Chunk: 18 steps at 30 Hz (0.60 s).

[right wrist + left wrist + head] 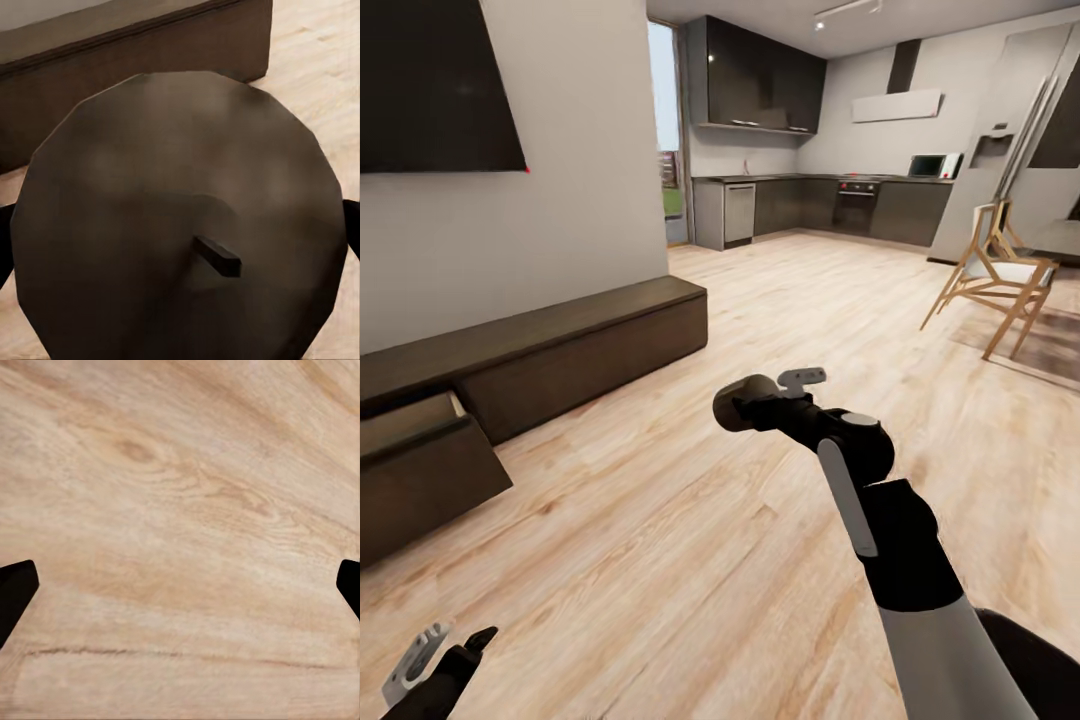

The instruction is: Place each of the two pumpkins and all three candles from the living room inside a cabinet in the living room (use any cabinet), then make sure every cabinet is closed, and position the cauldron so it is next to a table in the living room.

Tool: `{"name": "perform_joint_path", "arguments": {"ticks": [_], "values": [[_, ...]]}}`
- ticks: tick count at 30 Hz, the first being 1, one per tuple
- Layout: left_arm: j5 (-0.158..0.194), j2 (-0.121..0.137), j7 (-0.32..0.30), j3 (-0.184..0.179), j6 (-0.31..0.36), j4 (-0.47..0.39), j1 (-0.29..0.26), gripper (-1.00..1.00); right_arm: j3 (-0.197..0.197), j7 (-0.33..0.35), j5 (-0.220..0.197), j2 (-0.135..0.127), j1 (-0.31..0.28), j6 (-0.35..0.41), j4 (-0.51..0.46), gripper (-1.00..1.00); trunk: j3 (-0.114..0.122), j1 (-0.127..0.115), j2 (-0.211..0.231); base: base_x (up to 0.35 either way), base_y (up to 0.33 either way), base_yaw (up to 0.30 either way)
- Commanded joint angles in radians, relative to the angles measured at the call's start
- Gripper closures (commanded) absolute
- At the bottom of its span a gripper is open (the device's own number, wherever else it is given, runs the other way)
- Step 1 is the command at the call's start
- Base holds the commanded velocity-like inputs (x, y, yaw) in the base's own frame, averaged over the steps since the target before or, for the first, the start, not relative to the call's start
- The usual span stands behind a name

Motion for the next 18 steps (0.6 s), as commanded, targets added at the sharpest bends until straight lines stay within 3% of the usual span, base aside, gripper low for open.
{"name": "perform_joint_path", "arguments": {"ticks": [1, 18], "values": [[0.011, 0.000, 0.008, 0.000, 0.002, -0.001, 0.000, -1.00, 0.002, -0.001, -0.004, 0.000, 0.001, 0.004, -0.001, 1.00, -0.001, 0.000, 0.000, 0.000, 0.329, 0.296], [0.007, 0.012, 0.012, 0.014, -0.002, 0.021, 0.000, -1.00, 0.003, 0.002, -0.013, 0.012, 0.011, 0.011, -0.008, 1.00, -0.001, 0.000, 0.000, 0.000, 0.322, 0.296]]}}
